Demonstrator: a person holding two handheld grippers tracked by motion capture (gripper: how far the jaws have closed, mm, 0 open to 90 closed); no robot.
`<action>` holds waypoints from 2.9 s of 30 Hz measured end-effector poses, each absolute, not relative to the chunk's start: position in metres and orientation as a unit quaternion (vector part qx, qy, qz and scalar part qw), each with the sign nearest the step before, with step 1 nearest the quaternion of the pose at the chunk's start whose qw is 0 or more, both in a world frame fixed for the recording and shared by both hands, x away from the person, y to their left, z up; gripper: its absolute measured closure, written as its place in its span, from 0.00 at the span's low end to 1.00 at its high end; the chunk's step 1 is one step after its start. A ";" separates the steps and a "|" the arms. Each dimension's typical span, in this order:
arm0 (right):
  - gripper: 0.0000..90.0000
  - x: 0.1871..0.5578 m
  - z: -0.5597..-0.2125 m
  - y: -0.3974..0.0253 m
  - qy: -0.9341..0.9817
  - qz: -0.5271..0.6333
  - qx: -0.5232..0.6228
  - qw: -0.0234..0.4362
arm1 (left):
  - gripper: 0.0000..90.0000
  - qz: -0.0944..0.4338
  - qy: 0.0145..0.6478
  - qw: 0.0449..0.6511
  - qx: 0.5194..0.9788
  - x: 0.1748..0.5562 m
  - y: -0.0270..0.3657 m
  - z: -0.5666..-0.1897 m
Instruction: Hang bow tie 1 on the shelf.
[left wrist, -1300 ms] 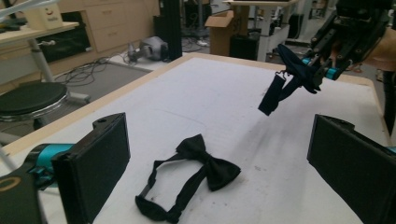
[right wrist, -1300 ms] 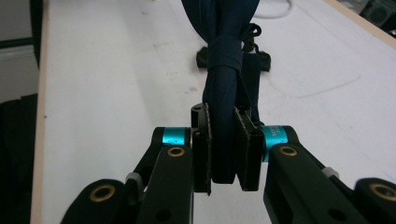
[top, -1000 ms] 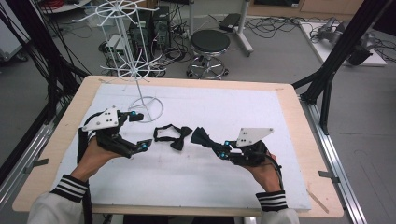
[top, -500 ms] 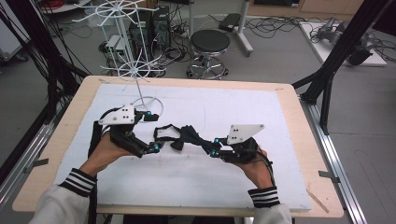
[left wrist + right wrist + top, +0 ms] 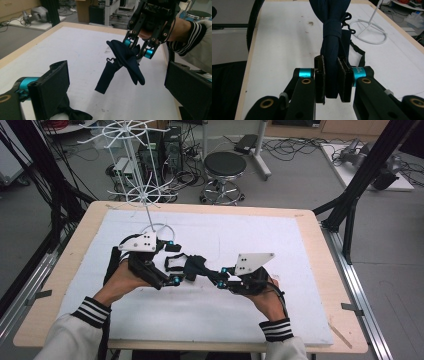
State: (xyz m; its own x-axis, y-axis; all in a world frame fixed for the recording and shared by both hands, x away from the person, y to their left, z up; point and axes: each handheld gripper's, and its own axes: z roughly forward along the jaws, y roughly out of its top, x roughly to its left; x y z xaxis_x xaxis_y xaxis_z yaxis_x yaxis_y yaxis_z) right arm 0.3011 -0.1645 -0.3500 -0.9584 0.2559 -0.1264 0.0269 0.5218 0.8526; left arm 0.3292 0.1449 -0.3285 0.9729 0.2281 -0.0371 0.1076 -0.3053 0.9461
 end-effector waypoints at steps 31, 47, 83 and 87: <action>0.88 0.304 -0.347 -0.140 0.869 0.477 0.056 0.117 | 0.63 0.012 0.086 0.565 0.820 0.333 0.141 -0.333; 0.86 0.305 -0.347 -0.141 0.865 0.482 0.063 0.124 | 0.85 0.014 0.091 0.567 0.819 0.331 0.141 -0.331; 0.01 0.289 -0.373 -0.206 0.776 0.555 0.213 0.211 | 0.85 0.070 0.145 0.586 0.795 0.328 0.189 -0.311; 0.01 0.286 -0.377 -0.217 0.767 0.560 0.228 0.216 | 0.85 0.080 0.158 0.587 0.790 0.327 0.202 -0.306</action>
State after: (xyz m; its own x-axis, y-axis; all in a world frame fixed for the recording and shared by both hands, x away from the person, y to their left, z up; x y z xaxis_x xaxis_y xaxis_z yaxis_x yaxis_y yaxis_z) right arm 0.2860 -0.2175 -0.3773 -0.8031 0.5909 -0.0767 0.1072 0.2699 0.9569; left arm 0.3274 0.2021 -0.3064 0.9371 0.3440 -0.0585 0.1553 -0.2610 0.9528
